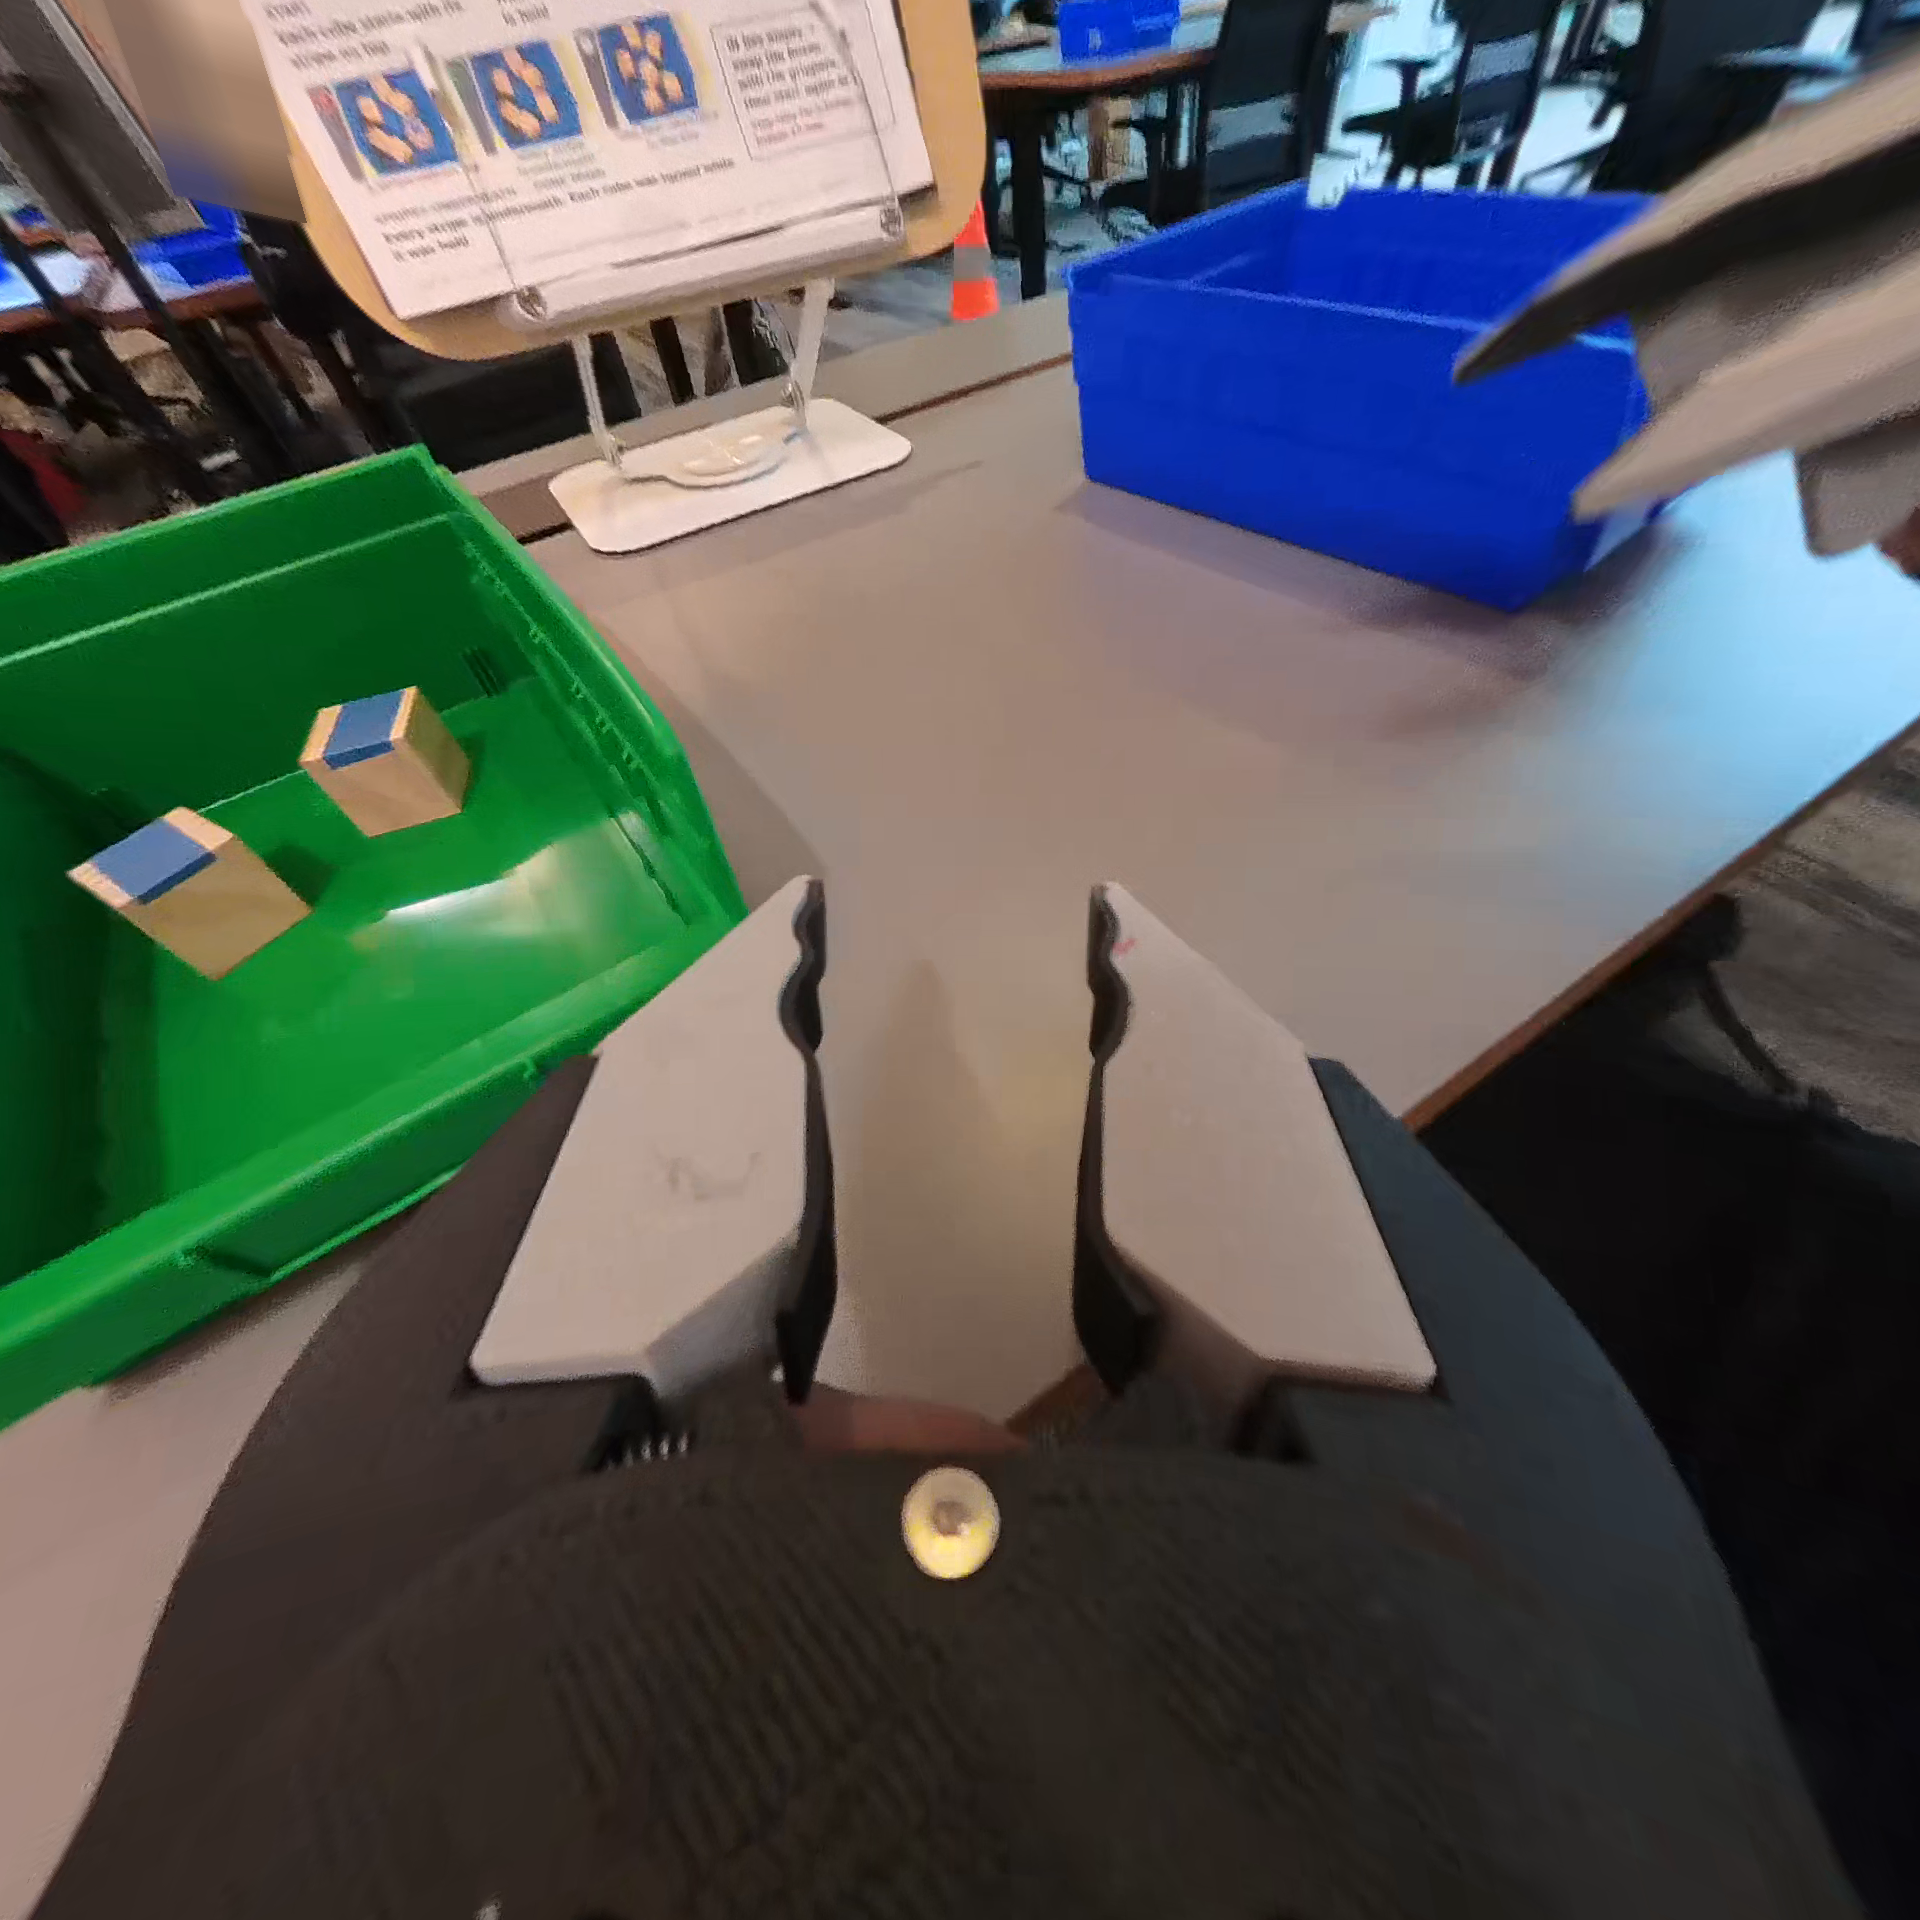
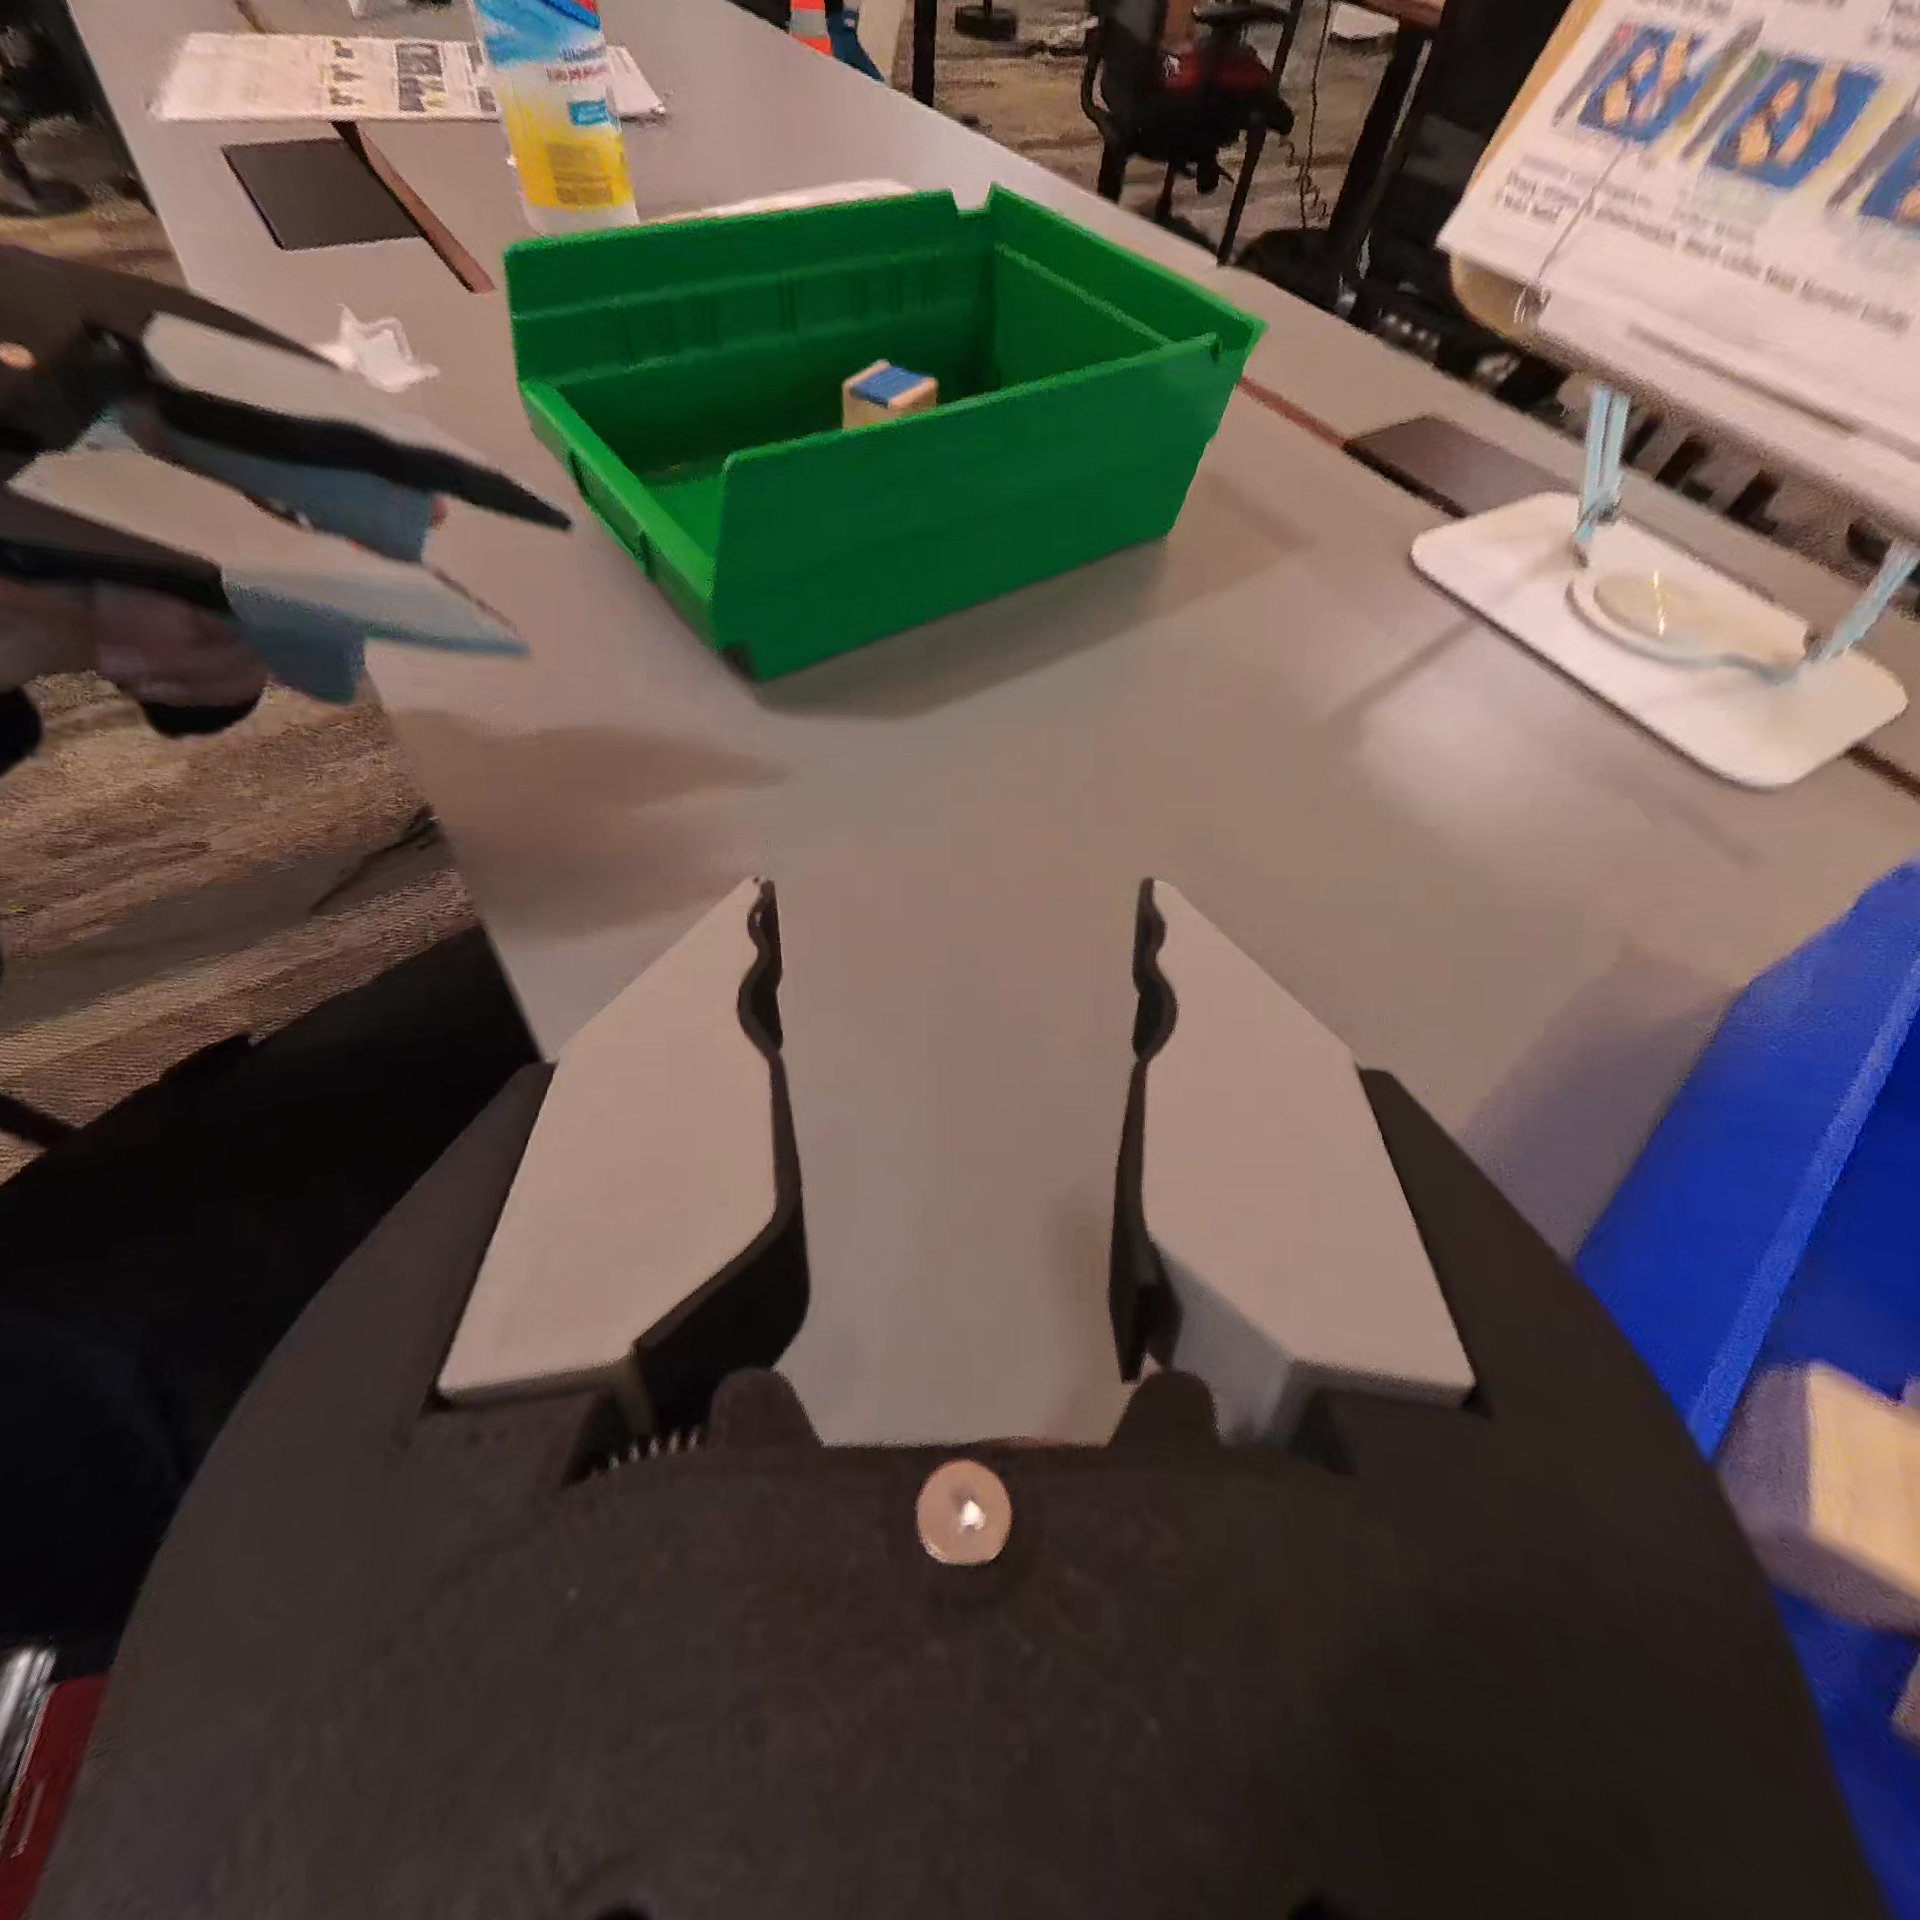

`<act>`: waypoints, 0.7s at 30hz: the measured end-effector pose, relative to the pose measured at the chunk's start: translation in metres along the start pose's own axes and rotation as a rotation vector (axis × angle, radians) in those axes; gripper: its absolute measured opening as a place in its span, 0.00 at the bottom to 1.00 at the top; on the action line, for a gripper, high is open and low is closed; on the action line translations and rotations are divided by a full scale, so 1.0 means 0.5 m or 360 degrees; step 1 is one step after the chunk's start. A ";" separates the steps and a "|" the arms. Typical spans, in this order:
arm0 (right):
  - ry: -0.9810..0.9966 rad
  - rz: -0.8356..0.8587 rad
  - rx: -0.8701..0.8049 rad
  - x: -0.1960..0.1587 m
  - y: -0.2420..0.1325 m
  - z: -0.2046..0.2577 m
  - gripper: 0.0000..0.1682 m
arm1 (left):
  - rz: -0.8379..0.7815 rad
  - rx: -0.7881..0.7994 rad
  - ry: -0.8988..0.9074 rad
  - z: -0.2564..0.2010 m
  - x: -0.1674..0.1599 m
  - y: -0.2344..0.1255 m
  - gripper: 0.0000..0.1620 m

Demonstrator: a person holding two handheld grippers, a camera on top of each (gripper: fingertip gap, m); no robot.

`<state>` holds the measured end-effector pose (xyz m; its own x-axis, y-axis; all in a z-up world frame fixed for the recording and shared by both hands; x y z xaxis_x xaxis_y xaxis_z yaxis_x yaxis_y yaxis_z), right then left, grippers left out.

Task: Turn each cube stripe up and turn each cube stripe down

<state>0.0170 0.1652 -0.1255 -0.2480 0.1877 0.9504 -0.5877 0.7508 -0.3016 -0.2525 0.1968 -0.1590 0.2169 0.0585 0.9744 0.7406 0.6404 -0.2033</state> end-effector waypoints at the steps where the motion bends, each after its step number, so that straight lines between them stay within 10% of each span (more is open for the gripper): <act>1: 0.0030 0.0006 0.0013 -0.019 -0.017 0.014 0.40 | -0.0026 0.0002 -0.0013 -0.006 0.001 -0.018 0.30; 21: -0.0055 0.0285 0.0276 -0.478 -0.129 0.287 0.45 | 0.0004 0.0313 -0.0255 -0.275 -0.167 -0.319 0.32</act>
<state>0.0037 -0.0191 -0.3442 -0.3844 0.2841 0.8784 -0.6545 0.5871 -0.4764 -0.3012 -0.0158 -0.2212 0.1033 0.1707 0.9799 0.5988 0.7760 -0.1983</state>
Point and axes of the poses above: each gripper's, where its closed fingertips meet, y out along the fingers, x out of its top, z = x × y across the jaws, the point moved 8 cm from there along -y, back along the fingers, and after that the axes turned 6 degrees about -z, right-handed, at the moved point
